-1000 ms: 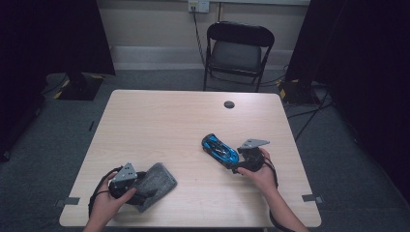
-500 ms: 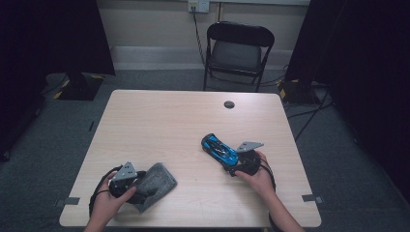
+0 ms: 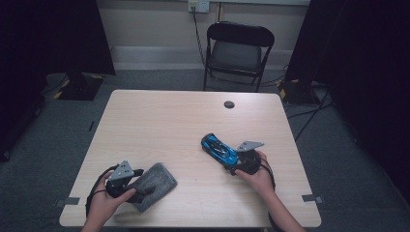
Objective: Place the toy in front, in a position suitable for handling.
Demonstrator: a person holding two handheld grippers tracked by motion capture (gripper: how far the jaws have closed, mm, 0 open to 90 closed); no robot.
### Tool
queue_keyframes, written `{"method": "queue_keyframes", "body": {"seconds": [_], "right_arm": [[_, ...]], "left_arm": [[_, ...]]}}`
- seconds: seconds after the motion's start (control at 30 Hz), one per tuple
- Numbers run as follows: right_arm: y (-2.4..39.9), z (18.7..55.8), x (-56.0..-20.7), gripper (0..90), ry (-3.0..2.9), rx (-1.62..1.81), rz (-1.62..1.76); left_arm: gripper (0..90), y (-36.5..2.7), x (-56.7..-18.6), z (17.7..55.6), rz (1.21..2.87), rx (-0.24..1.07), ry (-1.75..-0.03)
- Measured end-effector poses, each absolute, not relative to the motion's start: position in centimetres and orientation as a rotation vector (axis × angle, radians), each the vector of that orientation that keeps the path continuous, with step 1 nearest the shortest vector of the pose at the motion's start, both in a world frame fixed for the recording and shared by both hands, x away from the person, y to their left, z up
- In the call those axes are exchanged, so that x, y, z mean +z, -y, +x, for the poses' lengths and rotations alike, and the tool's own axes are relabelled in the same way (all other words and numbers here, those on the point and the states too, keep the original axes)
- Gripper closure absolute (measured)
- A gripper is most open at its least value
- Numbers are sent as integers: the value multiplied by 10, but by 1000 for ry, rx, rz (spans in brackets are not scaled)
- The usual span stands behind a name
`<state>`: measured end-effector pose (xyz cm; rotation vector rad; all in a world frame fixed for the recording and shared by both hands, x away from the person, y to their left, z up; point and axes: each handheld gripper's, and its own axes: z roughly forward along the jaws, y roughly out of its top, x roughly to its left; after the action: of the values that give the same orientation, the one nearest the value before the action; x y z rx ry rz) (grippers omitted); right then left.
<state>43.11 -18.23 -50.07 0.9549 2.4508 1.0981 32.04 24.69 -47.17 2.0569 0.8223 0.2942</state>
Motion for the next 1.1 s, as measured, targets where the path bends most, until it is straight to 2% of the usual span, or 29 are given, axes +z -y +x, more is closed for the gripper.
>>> {"method": "queue_keyframes", "body": {"seconds": [0.13,0.33,0.63,0.9,1.1], "right_arm": [[180,432,-501,175,-2459,1088,955],[180,434,-501,210,-2443,1092,971],[180,432,-501,235,-2441,1095,964],[180,432,-501,235,-2441,1094,966],[180,432,-501,235,-2441,1094,966]], "left_arm": [[181,-245,-474,314,2073,278,-811],[184,-247,-473,303,2057,291,-797],[297,-253,-486,303,2108,305,-883],[307,-252,-494,304,2135,313,-857],[374,-251,-493,304,2168,329,-856]]}}
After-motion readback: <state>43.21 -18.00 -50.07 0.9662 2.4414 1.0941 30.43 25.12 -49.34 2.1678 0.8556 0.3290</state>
